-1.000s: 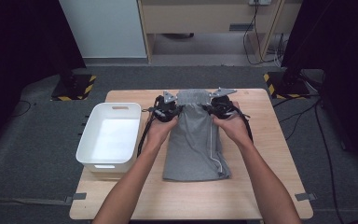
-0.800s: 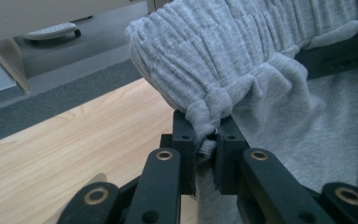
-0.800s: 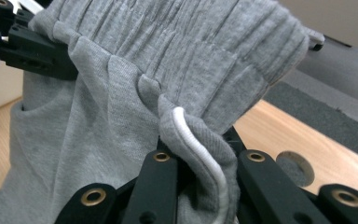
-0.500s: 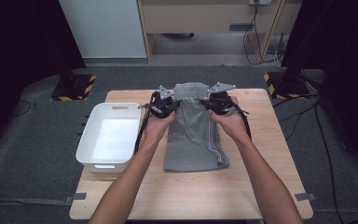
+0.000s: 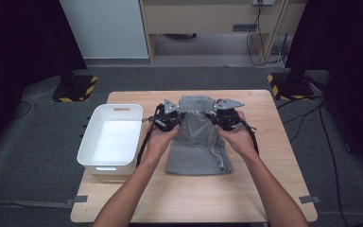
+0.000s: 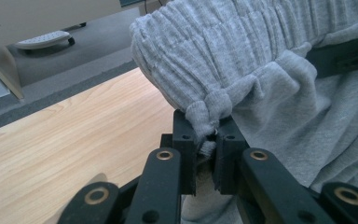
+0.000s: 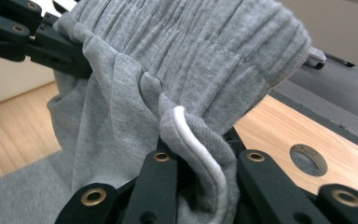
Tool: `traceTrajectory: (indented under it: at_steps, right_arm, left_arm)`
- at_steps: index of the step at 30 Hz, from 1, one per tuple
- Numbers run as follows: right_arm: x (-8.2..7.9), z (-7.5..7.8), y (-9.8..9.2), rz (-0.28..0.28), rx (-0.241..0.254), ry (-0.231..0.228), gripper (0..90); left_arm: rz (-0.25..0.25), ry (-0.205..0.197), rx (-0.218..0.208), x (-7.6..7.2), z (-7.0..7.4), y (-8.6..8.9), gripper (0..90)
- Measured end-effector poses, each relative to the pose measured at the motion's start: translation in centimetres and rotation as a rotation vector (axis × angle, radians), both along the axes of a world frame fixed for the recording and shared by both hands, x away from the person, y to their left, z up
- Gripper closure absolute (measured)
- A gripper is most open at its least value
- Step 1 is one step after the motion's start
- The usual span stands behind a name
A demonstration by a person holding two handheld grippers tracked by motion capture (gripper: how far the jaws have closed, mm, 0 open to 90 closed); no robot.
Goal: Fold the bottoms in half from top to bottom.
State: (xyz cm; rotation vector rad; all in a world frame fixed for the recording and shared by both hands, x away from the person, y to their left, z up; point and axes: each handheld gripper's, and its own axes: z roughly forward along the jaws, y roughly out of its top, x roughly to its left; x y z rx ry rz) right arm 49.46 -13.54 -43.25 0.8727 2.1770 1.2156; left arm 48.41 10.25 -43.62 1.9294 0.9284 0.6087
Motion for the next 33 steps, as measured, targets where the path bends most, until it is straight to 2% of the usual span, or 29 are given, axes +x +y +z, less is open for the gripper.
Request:
traceTrajectory:
  at_steps: [10,15,21,28,33]
  right_arm:
    - [-0.9,-1.8,0.2,0.023,-0.020,0.028,82.3]
    - [-1.1,-2.3,0.4,0.037,-0.032,0.049,82.3]
    - [-1.4,-2.5,0.5,0.055,-0.053,0.068,82.3]
    - [-1.6,-2.5,0.9,0.071,-0.082,0.078,82.3]
    - [-1.6,-2.5,0.9,0.073,-0.087,0.083,82.3]
  left_arm:
    - [-0.011,0.025,0.003,-1.0,-1.8,0.4,81.4]
    - [-0.010,0.065,-0.001,-1.2,-2.8,0.6,81.0]
    - [-0.008,0.089,0.010,-1.8,-3.6,0.7,79.8]
    - [0.013,0.071,-0.003,-2.4,-3.3,1.1,63.1]
    - [0.004,0.060,-0.014,-2.9,-2.4,1.6,57.5]
